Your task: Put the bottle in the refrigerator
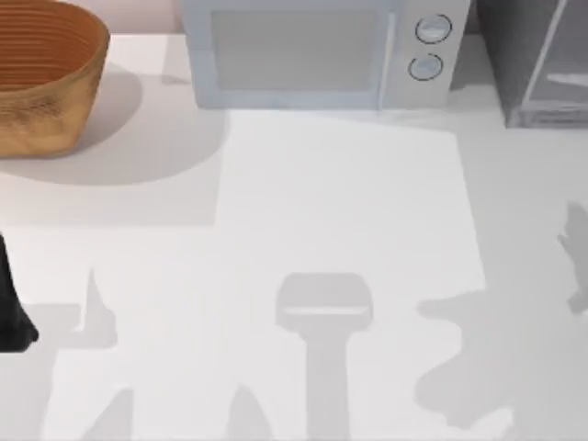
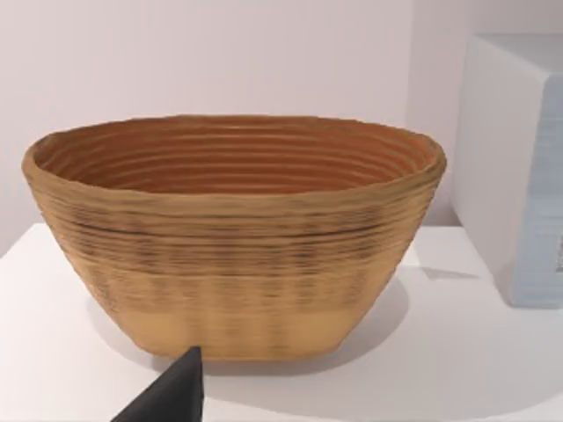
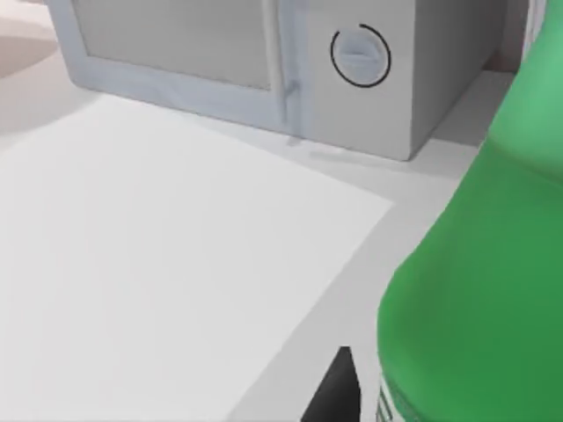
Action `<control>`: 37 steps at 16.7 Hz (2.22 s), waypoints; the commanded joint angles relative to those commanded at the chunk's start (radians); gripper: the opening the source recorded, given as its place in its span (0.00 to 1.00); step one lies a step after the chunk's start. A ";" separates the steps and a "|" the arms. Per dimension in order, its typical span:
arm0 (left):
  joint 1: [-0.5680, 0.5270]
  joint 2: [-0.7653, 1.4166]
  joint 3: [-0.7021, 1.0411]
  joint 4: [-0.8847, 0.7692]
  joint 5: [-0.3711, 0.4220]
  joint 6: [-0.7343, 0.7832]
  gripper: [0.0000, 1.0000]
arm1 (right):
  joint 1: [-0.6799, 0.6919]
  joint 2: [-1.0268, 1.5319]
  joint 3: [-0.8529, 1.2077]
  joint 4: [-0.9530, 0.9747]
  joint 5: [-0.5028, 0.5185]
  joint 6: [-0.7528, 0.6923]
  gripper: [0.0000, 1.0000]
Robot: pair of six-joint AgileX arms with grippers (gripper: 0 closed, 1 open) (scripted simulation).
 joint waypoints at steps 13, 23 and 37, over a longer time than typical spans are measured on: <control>0.000 0.000 0.000 0.000 0.000 0.000 1.00 | 0.273 -1.119 -0.164 -0.459 0.708 0.125 0.01; 0.000 0.000 0.000 0.000 0.000 0.000 1.00 | 0.396 -1.363 -0.304 -0.677 0.923 0.212 0.01; 0.000 0.000 0.000 0.000 0.000 0.000 1.00 | 0.311 -0.710 0.004 -0.322 0.838 0.227 0.01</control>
